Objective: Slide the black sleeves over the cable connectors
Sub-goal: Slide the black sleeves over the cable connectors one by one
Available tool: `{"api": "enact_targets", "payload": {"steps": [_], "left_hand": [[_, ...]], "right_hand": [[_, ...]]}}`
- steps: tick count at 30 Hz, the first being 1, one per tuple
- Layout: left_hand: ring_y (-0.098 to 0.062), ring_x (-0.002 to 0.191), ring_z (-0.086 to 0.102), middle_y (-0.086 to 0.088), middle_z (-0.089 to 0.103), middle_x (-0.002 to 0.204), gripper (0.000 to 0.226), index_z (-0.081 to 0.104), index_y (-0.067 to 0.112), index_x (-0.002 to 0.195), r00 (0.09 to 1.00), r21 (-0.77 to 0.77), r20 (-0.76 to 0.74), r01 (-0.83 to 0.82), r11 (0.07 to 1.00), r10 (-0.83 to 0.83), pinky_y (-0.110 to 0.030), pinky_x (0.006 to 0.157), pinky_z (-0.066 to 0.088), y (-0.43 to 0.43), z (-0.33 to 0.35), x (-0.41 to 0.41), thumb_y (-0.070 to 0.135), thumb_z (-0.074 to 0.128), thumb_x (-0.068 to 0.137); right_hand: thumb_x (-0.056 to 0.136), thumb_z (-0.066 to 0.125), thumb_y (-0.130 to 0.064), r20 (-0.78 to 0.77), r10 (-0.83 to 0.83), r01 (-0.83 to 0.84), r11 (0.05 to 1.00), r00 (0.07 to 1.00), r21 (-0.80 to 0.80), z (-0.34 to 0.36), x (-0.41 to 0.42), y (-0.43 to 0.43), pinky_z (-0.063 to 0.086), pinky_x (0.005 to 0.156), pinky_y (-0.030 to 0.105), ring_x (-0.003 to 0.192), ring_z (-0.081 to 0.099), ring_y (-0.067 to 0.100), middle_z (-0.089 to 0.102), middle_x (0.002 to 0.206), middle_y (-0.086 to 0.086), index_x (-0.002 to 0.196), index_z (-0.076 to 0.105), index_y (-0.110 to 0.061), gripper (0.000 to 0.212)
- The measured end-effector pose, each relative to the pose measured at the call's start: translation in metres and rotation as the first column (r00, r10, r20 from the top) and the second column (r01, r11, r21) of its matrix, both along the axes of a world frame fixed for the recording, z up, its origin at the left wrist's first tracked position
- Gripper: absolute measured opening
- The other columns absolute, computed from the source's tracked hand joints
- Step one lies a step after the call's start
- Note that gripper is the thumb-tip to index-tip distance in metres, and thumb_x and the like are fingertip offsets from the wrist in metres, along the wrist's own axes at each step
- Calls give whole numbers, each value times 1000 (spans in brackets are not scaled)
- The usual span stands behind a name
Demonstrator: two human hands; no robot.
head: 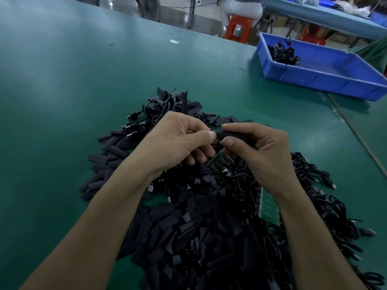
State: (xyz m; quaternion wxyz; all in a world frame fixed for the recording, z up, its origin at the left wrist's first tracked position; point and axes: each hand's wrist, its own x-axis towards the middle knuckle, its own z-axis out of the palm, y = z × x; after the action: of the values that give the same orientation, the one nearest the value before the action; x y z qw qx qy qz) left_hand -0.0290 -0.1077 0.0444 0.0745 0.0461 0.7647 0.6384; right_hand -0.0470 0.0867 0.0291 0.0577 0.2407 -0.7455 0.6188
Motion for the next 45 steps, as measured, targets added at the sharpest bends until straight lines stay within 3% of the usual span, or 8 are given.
{"api": "enact_targets", "payload": {"steps": [4,18,32,39,45], "left_hand": [[-7,52,64,-3,75,69,18,73,11,80,1000,0,19,25,1000,-25,-14,44,44,1,2,1,15,65,96],[-7,48,61,-2,71,60,19,73,12,73,999,3,38,6,1000,-6,-16,45,46,0,4,2,17,72,91],[-4,38,43,4,60,50,20,73,16,69,999,18,48,-18,1000,17,-14,37,33,-3,2,0,20,72,89],[-3,41,51,-1,68,56,17,74,14,75,999,5,35,23,1000,-23,-13,37,38,-4,-1,-1,19,72,91],[-5,53,64,-6,75,70,17,74,9,82,998,-4,8,69,998,-69,-13,45,45,-4,-4,-1,18,68,95]], "right_hand": [[78,78,-23,-53,1,4,996,999,94,1,-1,0,55,74,16,81,73,5,77,91,-14,102,73,-28,26],[82,73,-15,13,-36,38,987,999,-158,-11,4,-10,57,65,22,67,73,14,76,80,-3,96,74,-16,14],[77,75,-11,10,-15,16,989,1000,-150,-3,3,-14,56,68,16,70,73,8,76,79,-8,94,71,-16,18],[78,74,-8,12,-22,23,983,1000,-184,-6,4,-14,56,69,18,71,73,12,76,79,-4,94,72,-15,17],[78,74,-11,41,41,-37,993,998,-109,0,2,-14,56,73,16,79,73,6,77,84,-10,103,72,-15,25]]}}
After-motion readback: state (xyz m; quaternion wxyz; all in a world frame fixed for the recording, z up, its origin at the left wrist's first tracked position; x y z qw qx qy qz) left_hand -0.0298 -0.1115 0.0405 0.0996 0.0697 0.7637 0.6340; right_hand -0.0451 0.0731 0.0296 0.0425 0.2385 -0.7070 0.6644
